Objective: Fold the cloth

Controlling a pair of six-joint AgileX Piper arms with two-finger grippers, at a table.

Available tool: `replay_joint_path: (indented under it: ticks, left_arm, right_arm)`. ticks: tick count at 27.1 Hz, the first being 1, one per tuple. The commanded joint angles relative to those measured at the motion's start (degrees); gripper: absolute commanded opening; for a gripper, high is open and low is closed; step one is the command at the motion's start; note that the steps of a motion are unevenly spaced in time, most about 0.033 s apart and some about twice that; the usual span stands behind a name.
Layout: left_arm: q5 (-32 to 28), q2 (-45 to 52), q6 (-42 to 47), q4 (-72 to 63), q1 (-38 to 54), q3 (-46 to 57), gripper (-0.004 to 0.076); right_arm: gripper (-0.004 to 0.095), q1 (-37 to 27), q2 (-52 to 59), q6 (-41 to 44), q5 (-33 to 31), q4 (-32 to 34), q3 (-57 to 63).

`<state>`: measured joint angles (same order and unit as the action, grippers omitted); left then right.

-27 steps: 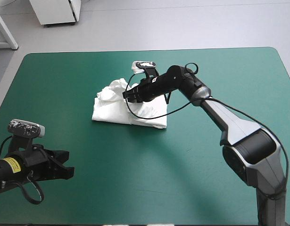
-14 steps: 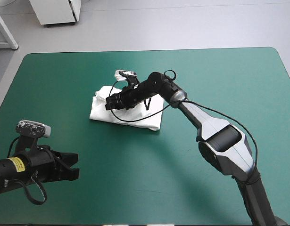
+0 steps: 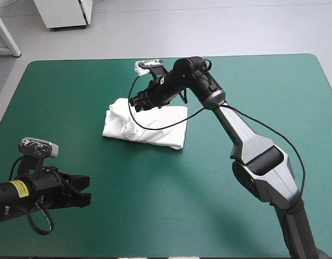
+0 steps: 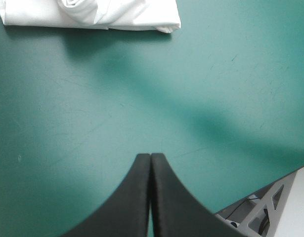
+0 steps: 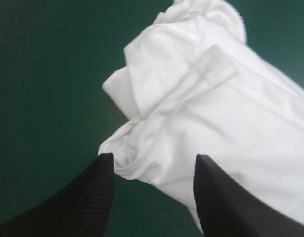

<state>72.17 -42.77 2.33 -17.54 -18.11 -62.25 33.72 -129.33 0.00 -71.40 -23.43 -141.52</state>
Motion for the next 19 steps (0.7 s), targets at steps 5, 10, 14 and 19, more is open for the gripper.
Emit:
replay_joint_path:
  ticks: [5,10,14,19]
  left_arm:
    - [-3.37,-0.34,0.14,-1.32,-0.26,-1.22,-0.0009]
    - [-3.63,-0.34,0.14,-1.32,-0.26,-1.22,-0.0009]
    - [-4.55,-0.34,0.14,-1.32,-0.26,-1.22,-0.0009]
    - [-4.68,-0.34,0.14,-1.32,-0.26,-1.22,-0.0009]
  right_arm:
    - [0.0471,-3.55,16.65,1.86,1.53,10.46,16.17]
    - [0.0471,-7.79,21.8,1.16,2.24,9.06,28.61]
    - [0.0471,-10.9,22.0,-1.29,5.54,3.47,33.14]
    - [0.0471,-12.9,20.78,-3.3,11.01,1.48,35.66]
